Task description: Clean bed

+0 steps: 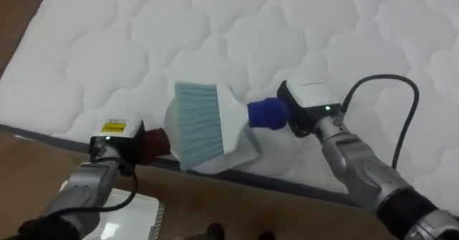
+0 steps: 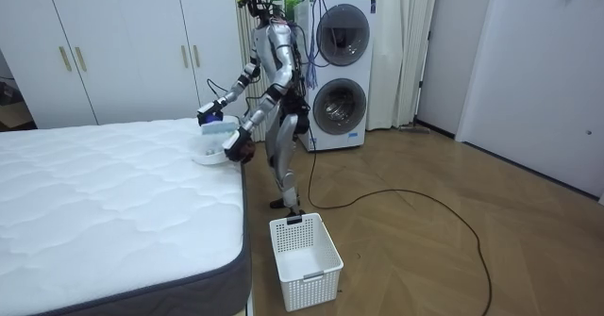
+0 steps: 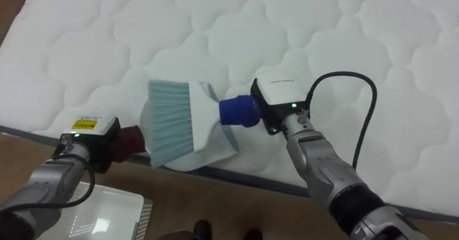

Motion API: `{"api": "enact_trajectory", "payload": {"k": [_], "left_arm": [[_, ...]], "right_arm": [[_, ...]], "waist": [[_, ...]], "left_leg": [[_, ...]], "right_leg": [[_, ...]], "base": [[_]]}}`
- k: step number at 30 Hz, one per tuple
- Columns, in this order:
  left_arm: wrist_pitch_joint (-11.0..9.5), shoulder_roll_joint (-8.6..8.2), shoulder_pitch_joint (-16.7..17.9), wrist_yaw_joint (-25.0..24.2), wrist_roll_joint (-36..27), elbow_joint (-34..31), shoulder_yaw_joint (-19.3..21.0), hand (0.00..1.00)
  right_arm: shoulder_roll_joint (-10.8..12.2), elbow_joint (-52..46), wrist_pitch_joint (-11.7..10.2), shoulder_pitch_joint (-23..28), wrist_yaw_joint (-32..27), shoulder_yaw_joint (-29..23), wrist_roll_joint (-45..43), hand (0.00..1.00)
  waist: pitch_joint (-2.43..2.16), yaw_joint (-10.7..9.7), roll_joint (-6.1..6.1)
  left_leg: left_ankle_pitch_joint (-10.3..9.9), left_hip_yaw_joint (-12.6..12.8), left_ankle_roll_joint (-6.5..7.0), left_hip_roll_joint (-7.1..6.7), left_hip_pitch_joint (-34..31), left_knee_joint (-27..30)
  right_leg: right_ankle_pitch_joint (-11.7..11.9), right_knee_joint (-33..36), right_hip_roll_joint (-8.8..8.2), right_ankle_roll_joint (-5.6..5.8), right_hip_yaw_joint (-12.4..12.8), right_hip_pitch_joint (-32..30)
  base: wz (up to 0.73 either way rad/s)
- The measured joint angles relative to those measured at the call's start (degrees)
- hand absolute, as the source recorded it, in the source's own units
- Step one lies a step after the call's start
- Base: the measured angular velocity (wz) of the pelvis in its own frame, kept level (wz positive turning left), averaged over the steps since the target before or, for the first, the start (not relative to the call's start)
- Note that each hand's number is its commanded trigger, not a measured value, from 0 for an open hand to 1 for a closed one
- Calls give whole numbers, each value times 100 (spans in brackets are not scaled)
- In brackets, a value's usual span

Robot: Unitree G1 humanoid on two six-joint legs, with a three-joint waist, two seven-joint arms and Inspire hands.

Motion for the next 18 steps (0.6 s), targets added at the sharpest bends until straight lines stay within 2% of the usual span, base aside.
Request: {"api": "enact_trajectory", "payload": {"k": [3,10,14,18], "left_arm": [[-23,-3,39,-4,20,0,0,100],[-62,-23,70,-53,18,0,6,100],[-104,-24,102,-12,16,0,12,100],[-156,-19,133,24,17,1,38,100]], "right_arm": [[-2,0,-22,0,21,-1,126,100],[-5,0,-102,13,77,-8,366,100],[-12,0,-184,214,77,-177,404,100],[-74,0,-245,323,77,-296,759,100]], "waist": [[-1,-25,7],[6,-39,17],[6,-44,15],[10,-47,5]], "left_leg": [[38,1,13,-51,38,-40],[40,16,17,-63,36,-108],[40,16,17,-67,43,-132],[43,57,21,-81,92,-184]], "right_leg": [[-35,5,-48,19,0,10],[-36,0,-59,20,11,-8],[-40,2,-57,27,34,-10],[-50,12,-53,44,158,-14]], "base": [[3],[0],[0],[-3]]}}
